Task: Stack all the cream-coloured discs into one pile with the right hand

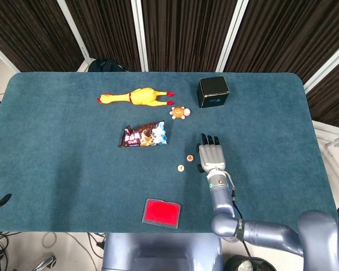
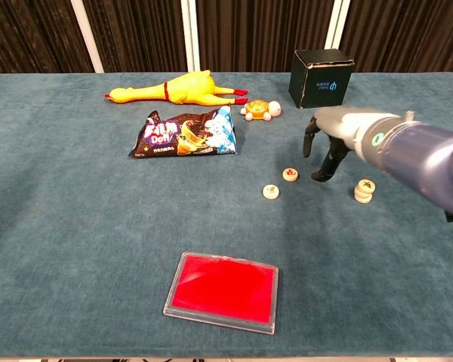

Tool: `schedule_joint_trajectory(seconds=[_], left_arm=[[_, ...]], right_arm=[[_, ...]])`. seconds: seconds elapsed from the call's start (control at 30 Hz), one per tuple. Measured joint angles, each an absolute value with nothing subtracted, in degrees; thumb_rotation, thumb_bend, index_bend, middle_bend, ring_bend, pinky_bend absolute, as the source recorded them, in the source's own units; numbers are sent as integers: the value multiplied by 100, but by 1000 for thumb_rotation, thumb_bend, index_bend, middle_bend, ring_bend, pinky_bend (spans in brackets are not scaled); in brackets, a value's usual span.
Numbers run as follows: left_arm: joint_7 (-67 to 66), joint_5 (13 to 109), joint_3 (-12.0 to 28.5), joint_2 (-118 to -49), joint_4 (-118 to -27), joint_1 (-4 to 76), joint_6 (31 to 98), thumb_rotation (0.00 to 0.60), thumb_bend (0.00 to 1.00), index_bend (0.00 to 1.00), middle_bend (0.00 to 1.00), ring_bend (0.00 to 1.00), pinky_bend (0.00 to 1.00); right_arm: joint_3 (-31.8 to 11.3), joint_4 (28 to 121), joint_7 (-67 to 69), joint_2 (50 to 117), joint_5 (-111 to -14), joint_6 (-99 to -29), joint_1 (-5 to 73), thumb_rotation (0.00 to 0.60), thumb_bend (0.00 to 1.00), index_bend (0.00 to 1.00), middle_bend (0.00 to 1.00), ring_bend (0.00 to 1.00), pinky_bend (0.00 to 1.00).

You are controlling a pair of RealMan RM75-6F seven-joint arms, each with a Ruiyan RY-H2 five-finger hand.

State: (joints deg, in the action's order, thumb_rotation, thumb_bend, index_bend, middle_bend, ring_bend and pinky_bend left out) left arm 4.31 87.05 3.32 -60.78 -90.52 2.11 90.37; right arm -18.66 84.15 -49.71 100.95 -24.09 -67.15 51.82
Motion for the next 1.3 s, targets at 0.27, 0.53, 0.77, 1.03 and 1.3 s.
schedule_joint_trajectory(seconds=[0.27, 0.53, 0.77, 1.03, 1.3], left_arm=[[451, 8677, 335, -6075, -9050, 217, 9006, 600, 99, 121, 0, 0, 29], [461, 8660, 349, -6069, -9052, 217, 9011, 600, 99, 126, 0, 0, 29], [455, 8653, 352, -6068, -9052, 217, 9008, 600, 99, 126, 0, 0, 29], [463, 8643, 356, -6071, -9045, 214, 9008, 600, 99, 128, 0, 0, 29], [470, 8634, 362, -6064, -9044, 219, 8997, 600, 99, 128, 0, 0, 29]], right_arm=[[-1902, 7876, -4857, 10510, -2431, -6656, 5313, 600, 322, 382, 0, 0, 0], [-1942, 7443, -4689, 10785, -2586, -6601, 5362, 600, 322, 417, 0, 0, 0], [-1971, 7165, -4598, 10923, -2700, -6557, 5360, 600, 322, 450, 0, 0, 0], [-2010, 6982, -4516, 11035, -2767, -6481, 5321, 600, 323, 483, 0, 0, 0], [-2073, 6867, -4522, 11111, -2795, -6420, 5322, 600, 338, 495, 0, 0, 0]])
